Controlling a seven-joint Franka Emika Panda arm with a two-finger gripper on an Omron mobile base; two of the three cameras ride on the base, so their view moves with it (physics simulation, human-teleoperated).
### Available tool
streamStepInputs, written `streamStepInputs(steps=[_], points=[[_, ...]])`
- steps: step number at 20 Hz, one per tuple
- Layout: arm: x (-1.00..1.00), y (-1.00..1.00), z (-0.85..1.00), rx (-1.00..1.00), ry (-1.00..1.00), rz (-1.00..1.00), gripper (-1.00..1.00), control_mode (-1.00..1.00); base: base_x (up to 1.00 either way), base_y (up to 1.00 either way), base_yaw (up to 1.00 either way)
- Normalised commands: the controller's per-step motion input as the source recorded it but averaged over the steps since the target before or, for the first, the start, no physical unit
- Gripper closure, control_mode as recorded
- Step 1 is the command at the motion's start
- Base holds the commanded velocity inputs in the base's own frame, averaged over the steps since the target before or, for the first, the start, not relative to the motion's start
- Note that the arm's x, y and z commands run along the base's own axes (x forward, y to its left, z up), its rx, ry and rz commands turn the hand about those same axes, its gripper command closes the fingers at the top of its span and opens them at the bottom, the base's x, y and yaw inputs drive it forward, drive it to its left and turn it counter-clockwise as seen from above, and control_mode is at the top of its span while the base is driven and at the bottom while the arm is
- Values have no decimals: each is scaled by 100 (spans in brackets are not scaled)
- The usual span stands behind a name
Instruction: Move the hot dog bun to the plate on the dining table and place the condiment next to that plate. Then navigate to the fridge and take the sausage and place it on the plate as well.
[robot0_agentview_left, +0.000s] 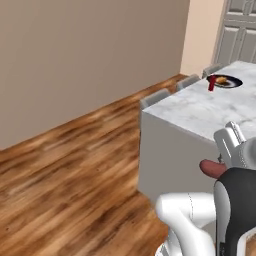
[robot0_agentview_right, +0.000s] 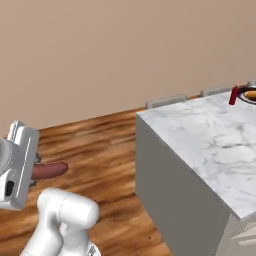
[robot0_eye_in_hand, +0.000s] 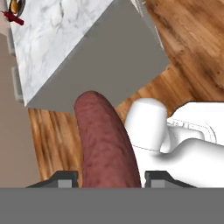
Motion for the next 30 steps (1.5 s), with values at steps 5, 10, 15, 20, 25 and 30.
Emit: streamStepInputs(steps=[5,10,15,20,25,30], points=[[0,0,0,0,0,0,100,100,61,100,-21],[0,0,0,0,0,0,100,100,68,100,-25],[0,0,0,0,0,0,100,100,88,99,-38],[0,0,0,0,0,0,100,100,95,87,-47],[0,0,0,0,0,0,100,100,91,86,-49],[0,0,0,0,0,0,100,100,87,90,-47]])
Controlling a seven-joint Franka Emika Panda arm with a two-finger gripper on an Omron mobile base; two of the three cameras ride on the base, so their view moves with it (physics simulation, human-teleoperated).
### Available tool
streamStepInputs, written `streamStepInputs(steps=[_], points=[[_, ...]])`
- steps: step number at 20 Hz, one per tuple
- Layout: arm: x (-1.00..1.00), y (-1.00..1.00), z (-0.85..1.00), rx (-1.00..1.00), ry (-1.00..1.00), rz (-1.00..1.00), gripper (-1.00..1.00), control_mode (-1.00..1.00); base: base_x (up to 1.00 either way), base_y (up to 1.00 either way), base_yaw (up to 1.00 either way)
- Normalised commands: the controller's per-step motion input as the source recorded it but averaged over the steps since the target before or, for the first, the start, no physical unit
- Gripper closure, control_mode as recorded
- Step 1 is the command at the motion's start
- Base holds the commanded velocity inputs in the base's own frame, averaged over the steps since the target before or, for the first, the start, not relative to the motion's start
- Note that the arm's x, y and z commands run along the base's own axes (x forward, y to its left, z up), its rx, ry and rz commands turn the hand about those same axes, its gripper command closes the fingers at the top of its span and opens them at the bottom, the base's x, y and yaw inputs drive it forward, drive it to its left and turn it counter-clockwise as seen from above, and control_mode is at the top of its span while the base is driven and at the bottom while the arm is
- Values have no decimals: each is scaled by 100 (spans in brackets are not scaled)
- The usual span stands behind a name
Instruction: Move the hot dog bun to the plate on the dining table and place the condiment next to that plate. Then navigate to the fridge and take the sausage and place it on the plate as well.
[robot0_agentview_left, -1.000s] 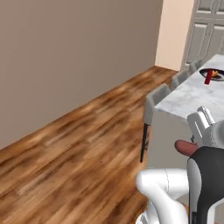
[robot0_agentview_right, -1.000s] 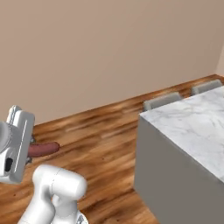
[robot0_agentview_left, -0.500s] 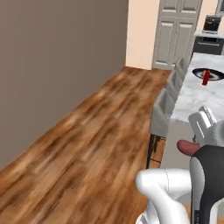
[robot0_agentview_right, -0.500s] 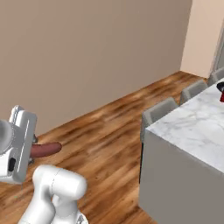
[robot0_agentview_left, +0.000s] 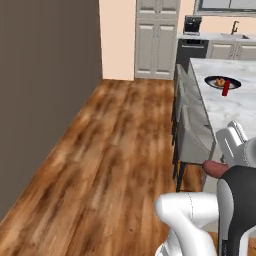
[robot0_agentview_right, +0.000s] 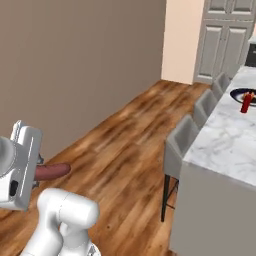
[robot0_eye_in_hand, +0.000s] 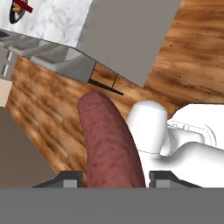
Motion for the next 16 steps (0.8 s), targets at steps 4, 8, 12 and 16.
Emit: streamStepInputs(steps=[4,8,12,16], points=[[0,0,0,0,0,0,100,100,87,91,-47],[0,0,0,0,0,0,100,100,87,93,-46],[0,0,0,0,0,0,100,100,90,91,-46],[0,0,0,0,0,0,100,100,95,86,-47]])
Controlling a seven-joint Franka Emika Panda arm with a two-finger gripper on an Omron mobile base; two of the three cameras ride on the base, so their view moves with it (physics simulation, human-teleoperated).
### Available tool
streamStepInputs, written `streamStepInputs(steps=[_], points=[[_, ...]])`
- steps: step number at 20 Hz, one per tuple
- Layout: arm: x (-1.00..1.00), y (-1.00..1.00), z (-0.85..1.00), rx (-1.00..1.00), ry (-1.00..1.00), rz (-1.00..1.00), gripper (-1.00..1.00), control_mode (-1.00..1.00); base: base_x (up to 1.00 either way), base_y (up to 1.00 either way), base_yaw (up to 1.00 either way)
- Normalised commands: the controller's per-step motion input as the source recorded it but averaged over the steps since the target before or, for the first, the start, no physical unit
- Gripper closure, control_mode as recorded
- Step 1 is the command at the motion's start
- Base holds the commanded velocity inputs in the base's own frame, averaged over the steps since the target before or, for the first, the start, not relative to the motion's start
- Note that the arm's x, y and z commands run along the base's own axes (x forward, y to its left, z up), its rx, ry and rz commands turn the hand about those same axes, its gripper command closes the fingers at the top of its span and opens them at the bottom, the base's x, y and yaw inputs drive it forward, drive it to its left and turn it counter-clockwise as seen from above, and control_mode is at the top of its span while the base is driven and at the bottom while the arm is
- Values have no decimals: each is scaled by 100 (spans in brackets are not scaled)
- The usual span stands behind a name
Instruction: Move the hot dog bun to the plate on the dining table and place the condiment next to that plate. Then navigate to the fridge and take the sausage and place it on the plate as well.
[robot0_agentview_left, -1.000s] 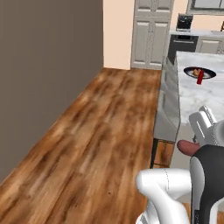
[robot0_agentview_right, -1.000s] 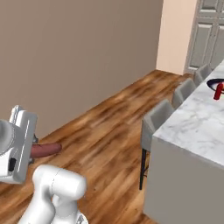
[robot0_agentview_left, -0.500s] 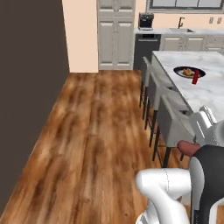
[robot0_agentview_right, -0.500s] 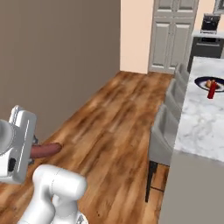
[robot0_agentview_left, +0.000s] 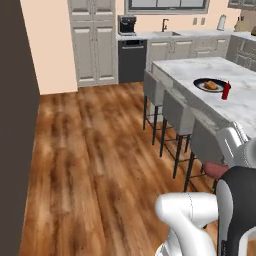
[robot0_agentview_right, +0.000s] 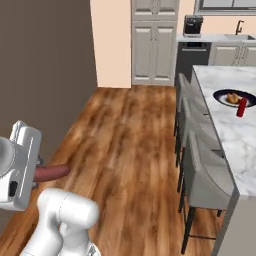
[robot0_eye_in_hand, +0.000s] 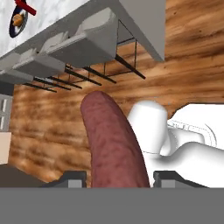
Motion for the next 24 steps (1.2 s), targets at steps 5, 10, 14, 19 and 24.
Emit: streamStepInputs(steps=[5,10,14,19,24], points=[[0,0,0,0,0,0,100,100,95,83,-48],[0,0,0,0,0,0,100,100,95,79,-52],[0,0,0,0,0,0,100,100,91,76,-53],[0,0,0,0,0,0,100,100,89,76,-54],[0,0,0,0,0,0,100,100,87,79,-53]])
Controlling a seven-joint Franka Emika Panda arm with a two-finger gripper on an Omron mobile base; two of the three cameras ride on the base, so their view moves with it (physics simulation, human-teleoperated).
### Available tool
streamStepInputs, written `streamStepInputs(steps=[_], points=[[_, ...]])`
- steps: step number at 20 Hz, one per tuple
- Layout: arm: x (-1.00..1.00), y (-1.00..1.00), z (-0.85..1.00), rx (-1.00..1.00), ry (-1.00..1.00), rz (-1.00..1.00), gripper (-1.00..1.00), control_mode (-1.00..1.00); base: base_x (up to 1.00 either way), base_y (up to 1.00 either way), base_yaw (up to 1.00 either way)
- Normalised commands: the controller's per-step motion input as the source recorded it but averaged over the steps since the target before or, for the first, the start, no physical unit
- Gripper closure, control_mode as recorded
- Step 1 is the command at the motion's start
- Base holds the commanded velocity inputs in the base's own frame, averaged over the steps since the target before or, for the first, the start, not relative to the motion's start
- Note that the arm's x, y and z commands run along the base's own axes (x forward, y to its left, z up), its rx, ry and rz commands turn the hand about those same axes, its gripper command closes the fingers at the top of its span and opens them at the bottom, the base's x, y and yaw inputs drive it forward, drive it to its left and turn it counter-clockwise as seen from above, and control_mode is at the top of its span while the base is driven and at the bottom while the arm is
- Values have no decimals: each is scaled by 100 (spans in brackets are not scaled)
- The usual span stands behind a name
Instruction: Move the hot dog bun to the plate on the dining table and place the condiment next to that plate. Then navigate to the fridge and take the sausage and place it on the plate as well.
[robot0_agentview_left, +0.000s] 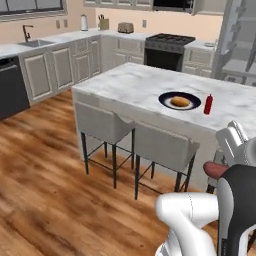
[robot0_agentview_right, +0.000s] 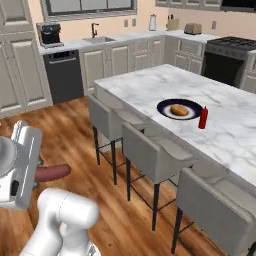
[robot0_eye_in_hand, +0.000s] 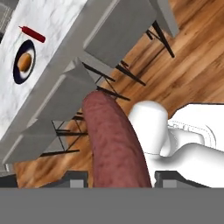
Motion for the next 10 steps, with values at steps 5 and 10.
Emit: streamStepInputs(steps=[5,10], points=[[0,0,0,0,0,0,100,100,71,86,-52],[0,0,0,0,0,0,100,100,71,86,-52]])
